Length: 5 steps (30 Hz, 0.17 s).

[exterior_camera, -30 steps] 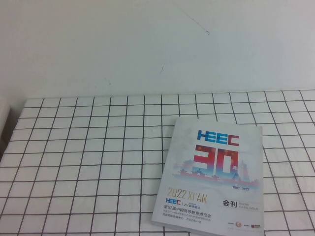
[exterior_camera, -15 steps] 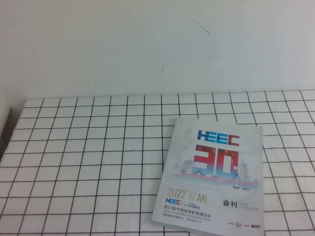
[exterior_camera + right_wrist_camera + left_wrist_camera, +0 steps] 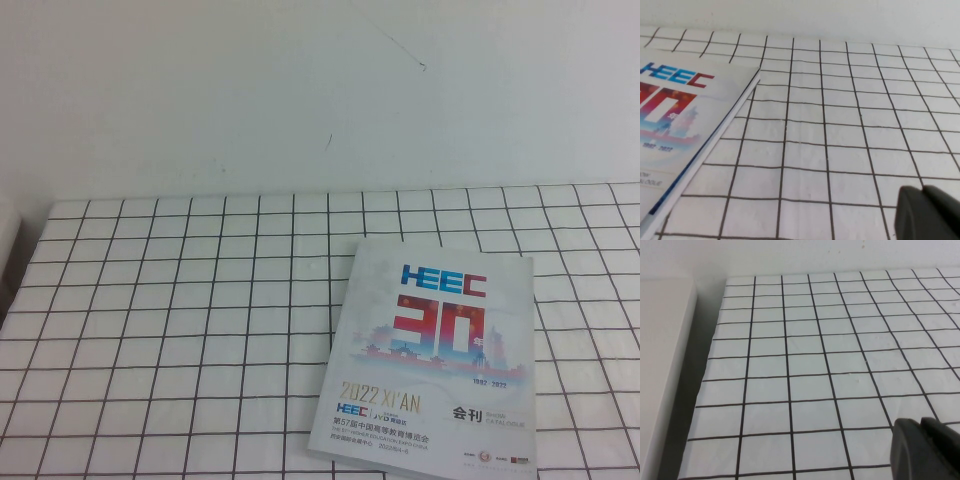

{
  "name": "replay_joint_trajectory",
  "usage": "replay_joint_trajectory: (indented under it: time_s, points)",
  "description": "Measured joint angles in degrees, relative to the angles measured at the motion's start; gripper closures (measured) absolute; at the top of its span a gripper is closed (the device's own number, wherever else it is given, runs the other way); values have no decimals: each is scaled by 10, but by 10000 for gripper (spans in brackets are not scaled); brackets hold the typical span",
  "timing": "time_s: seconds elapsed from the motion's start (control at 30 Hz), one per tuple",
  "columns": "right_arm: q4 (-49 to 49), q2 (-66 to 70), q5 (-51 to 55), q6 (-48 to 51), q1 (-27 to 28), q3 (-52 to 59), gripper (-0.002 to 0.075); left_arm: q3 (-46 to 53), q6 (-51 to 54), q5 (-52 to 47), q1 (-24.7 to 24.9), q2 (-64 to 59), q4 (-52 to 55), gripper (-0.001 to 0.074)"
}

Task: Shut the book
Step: 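Close the open booklet and leave it lying on the table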

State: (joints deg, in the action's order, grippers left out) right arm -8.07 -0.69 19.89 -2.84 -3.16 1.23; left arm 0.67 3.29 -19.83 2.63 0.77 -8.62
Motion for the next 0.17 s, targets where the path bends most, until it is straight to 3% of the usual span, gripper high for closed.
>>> replay_joint_trajectory:
  time_s: [0.17]
  points:
    - [0,0,0,-44,0,0,729,0,0,0,0,0,0,739]
